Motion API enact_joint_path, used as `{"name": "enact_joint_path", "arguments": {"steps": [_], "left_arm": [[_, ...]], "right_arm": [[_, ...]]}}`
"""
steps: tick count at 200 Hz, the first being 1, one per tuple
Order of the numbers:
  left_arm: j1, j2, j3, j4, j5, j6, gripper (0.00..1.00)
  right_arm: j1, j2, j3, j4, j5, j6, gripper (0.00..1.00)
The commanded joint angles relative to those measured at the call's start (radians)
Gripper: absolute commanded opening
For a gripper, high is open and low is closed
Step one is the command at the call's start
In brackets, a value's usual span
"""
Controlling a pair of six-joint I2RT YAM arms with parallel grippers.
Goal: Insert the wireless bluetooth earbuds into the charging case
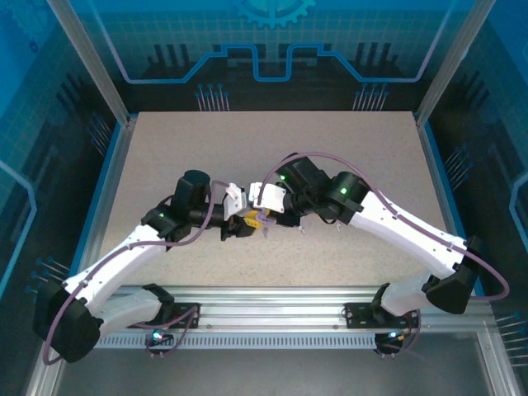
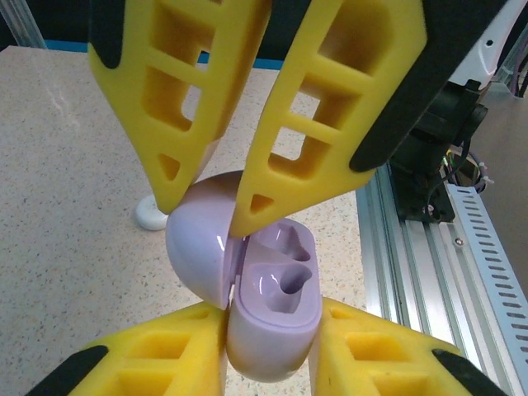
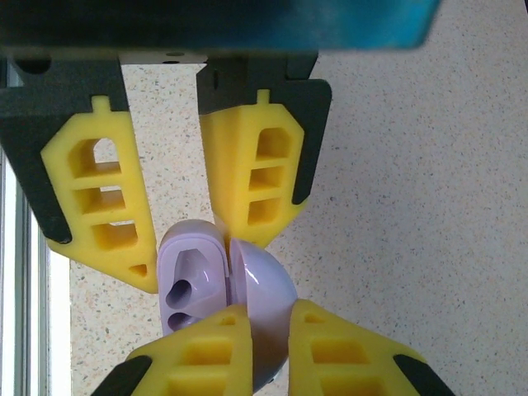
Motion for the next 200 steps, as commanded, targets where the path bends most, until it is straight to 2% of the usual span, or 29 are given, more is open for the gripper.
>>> {"name": "enact_joint_path", "arguments": {"steps": [1,32,61,90,118,154,177,200], "left_arm": [[-0.001,-0.007,0.004,-0.008,0.009,0.035,0.27],[-0.001,-0.018,-0.003,-0.003,0.007,0.037,0.2],[0.0,-0.027,-0.017,0.015,0.002,0.027,0.19],[0.012,-0.036,-0.034,0.041,-0.003,0.001,0.18],[0.059,-0.062,-0.073,0.107,0.0,-0.057,0.18],[0.148,-0.123,-0.112,0.161,-0.004,-0.14,0.18],[0.22,-0.193,-0.141,0.164,-0.018,-0.217,0.18],[0.27,-0.299,-0.191,0.159,-0.092,-0.277,0.18]], "right_arm": [[0.013,-0.008,0.009,-0.006,-0.027,0.008,0.16],[0.001,-0.015,0.013,0.002,-0.042,0.021,0.29],[-0.027,-0.034,0.01,0.023,-0.095,0.048,0.43],[-0.047,-0.049,0.004,0.039,-0.129,0.065,0.48],[-0.089,-0.101,-0.049,0.111,-0.154,0.124,0.49],[-0.136,-0.166,-0.181,0.228,-0.145,0.302,0.5],[-0.129,-0.142,-0.227,0.239,-0.135,0.453,0.5],[-0.092,-0.087,-0.243,0.231,-0.096,0.59,0.5]]}}
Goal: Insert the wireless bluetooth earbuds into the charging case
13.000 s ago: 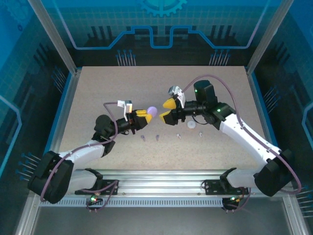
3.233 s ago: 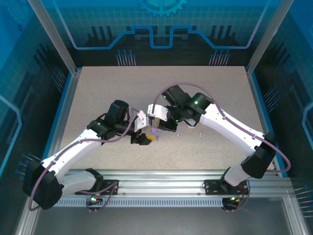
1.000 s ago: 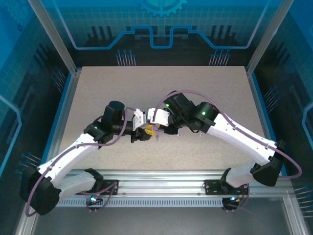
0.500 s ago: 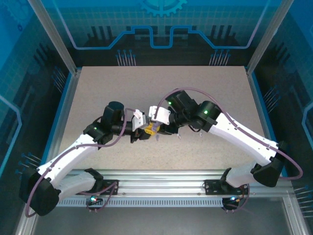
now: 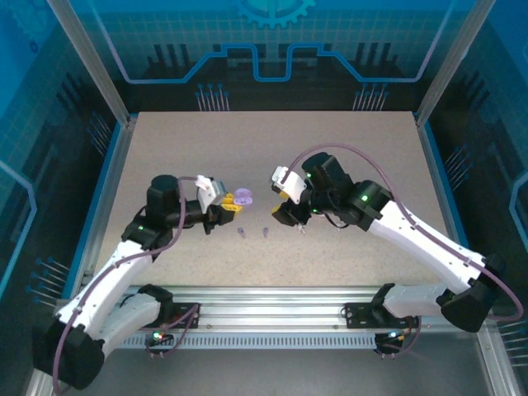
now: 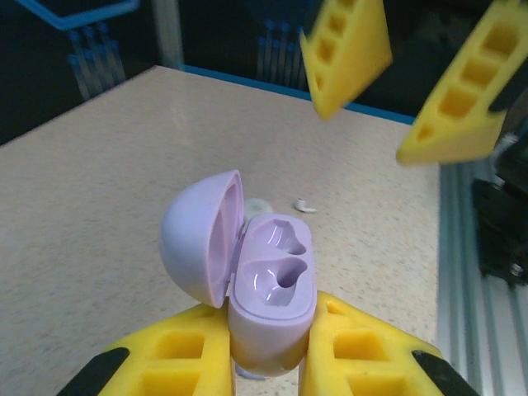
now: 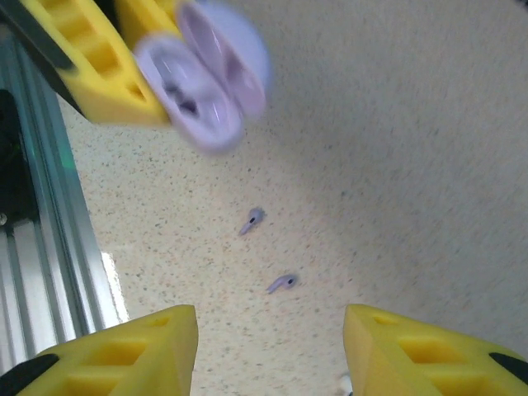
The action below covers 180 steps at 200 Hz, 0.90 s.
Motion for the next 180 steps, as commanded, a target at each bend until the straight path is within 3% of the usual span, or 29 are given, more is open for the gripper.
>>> {"name": "enact_joint_path", "arguments": {"steps": [1,47,84,180], "left_arm": [[0.043,-0.099,-0.048,0.022,-0.064,-0.094,0.18],[0.073,-0.224,-0.068,-0.072,-0.229,-0.109,0.19],[0.078,-0.244,-0.066,-0.088,-0.269,-0.113,0.19],[0.079,-0.278,-0.071,-0.11,-0.303,-0.096,0.2]], "right_arm": [[0.037,0.055,-0.021,0.03,0.036,0.209,0.5],[0.07,0.275,0.043,0.0,0.06,0.453,0.45],[0.093,0.486,0.185,-0.053,0.09,0.549,0.35],[0.101,0.839,0.412,-0.057,0.08,0.499,0.25]]}}
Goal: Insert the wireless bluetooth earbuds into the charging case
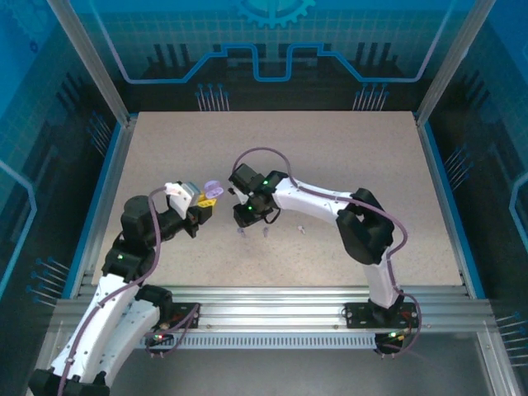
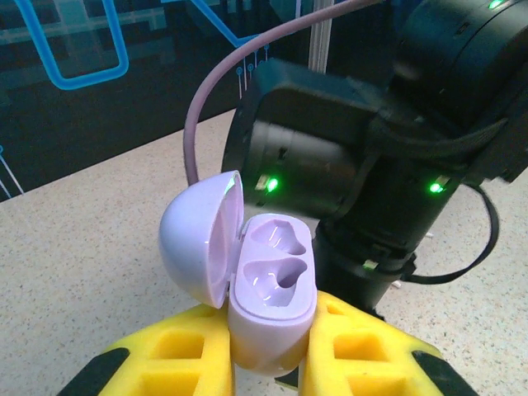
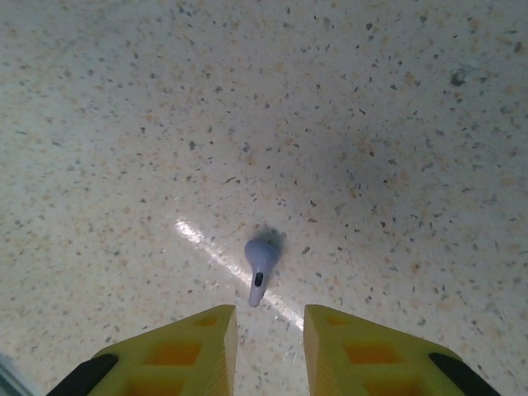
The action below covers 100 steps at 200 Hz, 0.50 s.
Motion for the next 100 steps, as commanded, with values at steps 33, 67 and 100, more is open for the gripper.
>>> {"name": "enact_joint_path", "arguments": {"steps": [33,67,100], "left_arm": [[0.008,0.005,-0.005,-0.01,-0.011,-0.01,0.2],[0.008,0.016,-0.005,-0.004,-0.005,-0.01,0.2],[0.008,0.018,-0.003,-0.004,0.003,-0.011,0.2]], "right_arm": [[0.018,0.106,0.077,-0.042,0.011,-0.003,0.25],[0.031,0.139,0.085,-0.037,-0.011,-0.004,0.26],[0.03,0.153,0.078,-0.033,-0.021,-0.007,0.26]]}}
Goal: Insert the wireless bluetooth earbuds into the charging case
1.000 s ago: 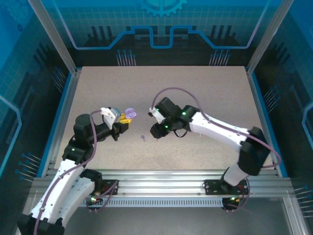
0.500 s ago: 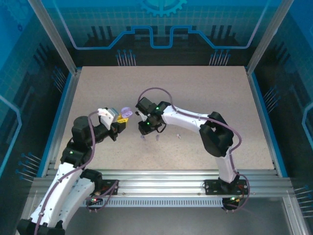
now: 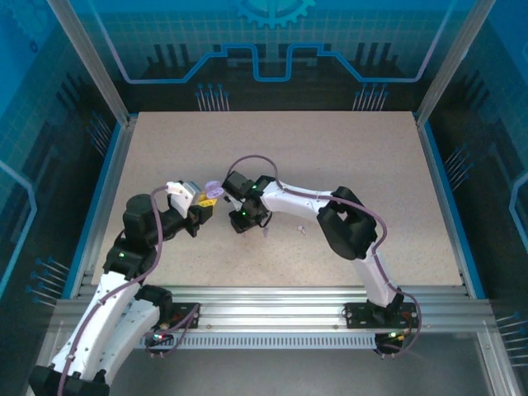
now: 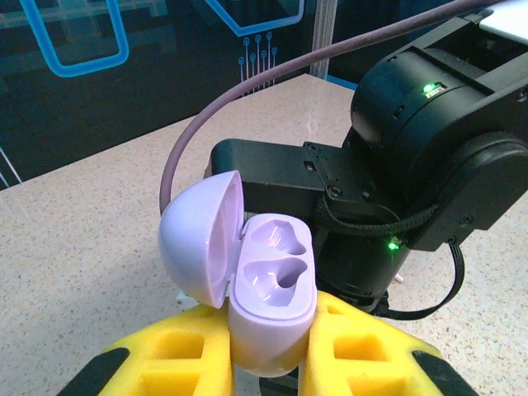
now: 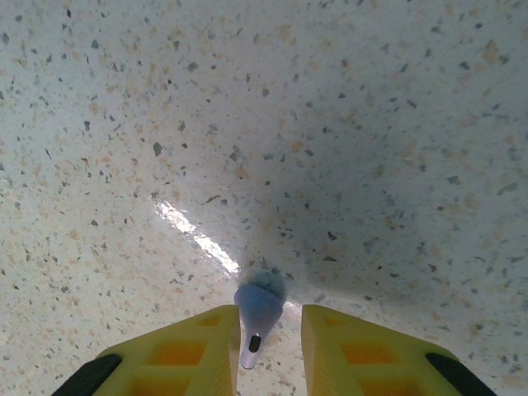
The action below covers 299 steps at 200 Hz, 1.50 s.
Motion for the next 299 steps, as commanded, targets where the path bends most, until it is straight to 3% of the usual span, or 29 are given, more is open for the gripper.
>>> {"name": "enact_joint_path", "arguments": {"steps": [1,65,105,149,183,299], "left_arm": [[0.008,-0.003,-0.003,-0.003,0.008,-0.01,0.2],[0.008,0.002,-0.003,-0.003,0.016,-0.005,0.2],[0.008,0.005,-0.001,-0.004,0.018,-0.002,0.2],[0.008,0.006,0.002,-0.008,0.02,0.003,0.2],[0.008,0.006,0.003,-0.011,0.021,0.006,0.2],[0.008,0.047,0.006,0.02,0.077,-0.029,0.2]], "right_arm": [[0.011,0.027,0.019,-0.019,-0.018,-0.008,0.25],[0.013,0.054,0.032,-0.03,-0.03,-0.007,0.24],[0.013,0.062,0.034,-0.036,-0.042,-0.008,0.18],[0.016,0.067,0.033,-0.045,-0.046,-0.004,0.22],[0.016,0.065,0.034,-0.05,-0.036,-0.008,0.19],[0.008,-0.083,-0.07,0.044,-0.003,0.011,0.15]]}}
